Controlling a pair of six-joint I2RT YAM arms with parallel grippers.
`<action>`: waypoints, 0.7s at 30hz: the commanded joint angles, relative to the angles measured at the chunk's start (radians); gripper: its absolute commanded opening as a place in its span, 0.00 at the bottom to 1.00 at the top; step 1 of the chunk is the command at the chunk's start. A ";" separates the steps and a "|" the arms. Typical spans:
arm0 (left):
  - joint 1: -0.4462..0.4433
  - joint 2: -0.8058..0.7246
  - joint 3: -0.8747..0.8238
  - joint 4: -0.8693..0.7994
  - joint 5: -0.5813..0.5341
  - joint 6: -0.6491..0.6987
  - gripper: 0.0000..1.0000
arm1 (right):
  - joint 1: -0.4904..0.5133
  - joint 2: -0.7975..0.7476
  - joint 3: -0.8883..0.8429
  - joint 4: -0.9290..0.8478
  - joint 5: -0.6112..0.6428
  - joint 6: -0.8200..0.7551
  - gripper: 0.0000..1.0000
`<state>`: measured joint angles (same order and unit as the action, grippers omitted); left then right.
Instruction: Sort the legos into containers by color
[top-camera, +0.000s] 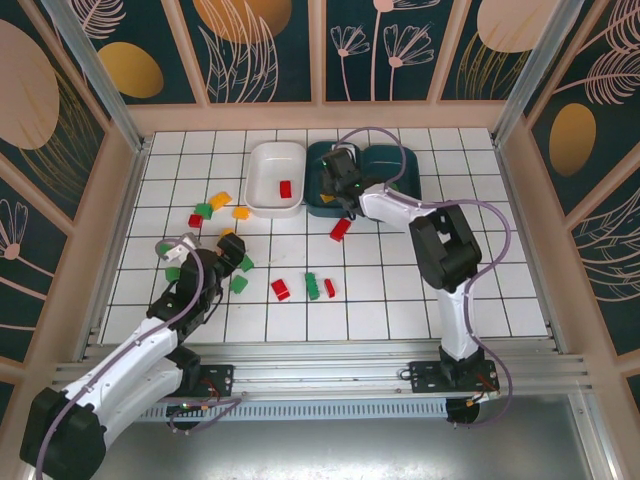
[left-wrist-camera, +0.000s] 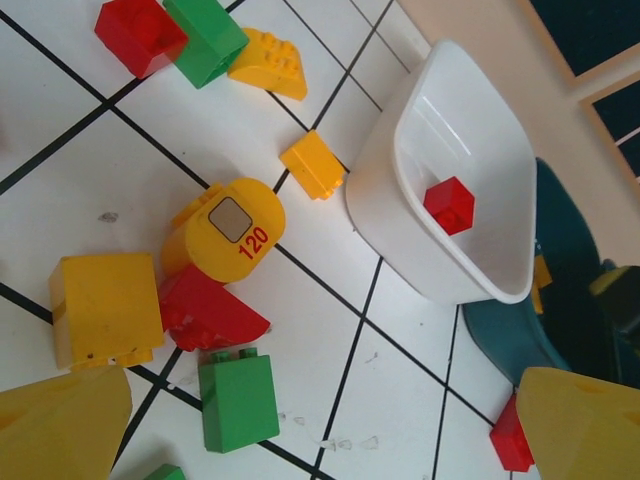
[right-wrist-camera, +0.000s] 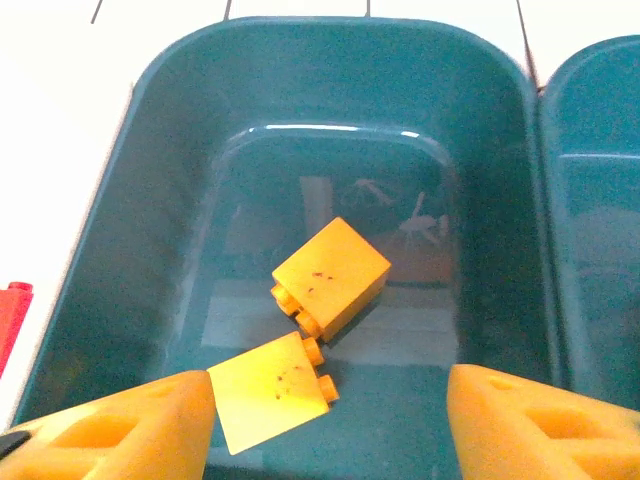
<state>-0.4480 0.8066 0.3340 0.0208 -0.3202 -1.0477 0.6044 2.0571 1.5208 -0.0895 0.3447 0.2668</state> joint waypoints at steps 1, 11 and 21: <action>0.000 0.054 0.058 -0.029 0.002 0.036 0.99 | 0.043 -0.164 -0.097 0.023 0.048 -0.004 0.63; 0.000 0.204 0.103 0.035 0.058 0.039 0.99 | 0.366 -0.292 -0.379 -0.091 0.092 0.190 0.35; 0.000 0.317 0.116 0.151 0.182 0.035 0.98 | 0.537 -0.234 -0.414 -0.215 0.113 0.323 0.52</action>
<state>-0.4480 1.1072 0.4160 0.1093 -0.1883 -1.0222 1.1236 1.7824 1.1297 -0.2779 0.4332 0.5404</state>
